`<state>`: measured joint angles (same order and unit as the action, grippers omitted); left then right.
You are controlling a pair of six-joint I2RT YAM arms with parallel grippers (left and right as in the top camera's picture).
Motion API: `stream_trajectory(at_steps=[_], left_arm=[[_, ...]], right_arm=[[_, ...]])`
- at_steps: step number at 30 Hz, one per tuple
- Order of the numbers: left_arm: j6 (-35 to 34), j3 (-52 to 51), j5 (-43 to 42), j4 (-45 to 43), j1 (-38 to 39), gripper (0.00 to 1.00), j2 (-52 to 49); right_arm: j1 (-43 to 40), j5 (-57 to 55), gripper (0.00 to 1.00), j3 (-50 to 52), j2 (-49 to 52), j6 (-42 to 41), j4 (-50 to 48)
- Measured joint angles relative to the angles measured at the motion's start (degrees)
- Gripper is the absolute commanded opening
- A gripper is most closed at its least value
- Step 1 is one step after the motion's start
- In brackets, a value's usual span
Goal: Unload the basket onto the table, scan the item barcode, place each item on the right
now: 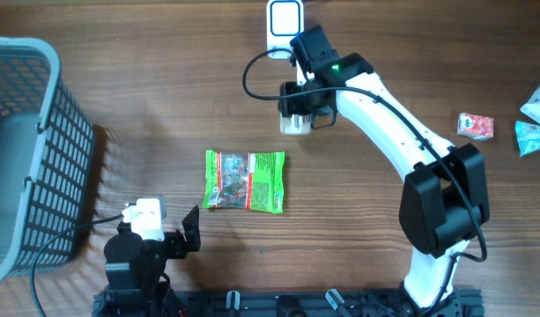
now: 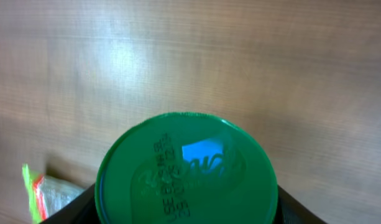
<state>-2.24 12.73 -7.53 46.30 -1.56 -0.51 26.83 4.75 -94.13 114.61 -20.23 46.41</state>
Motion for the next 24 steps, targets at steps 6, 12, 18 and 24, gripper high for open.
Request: stream_trajectory(at_steps=[6,12,18,24], left_arm=[[0.0,0.0,0.0,0.0,0.0,1.0,0.0],[0.0,0.0,0.0,0.0,0.0,1.0,0.0],[0.0,0.0,0.0,0.0,0.0,1.0,0.0],[0.0,0.0,0.0,0.0,0.0,1.0,0.0]], right_arm=[[0.0,-3.5,0.43,0.7,0.0,0.2,-11.2],[0.0,-6.9,0.43,8.9,0.0,0.2,-24.3],[0.0,-9.8,0.5,15.4,0.3,-0.3,-36.0],[0.1,-10.3,0.75,16.2,0.3,-2.1,-39.0]])
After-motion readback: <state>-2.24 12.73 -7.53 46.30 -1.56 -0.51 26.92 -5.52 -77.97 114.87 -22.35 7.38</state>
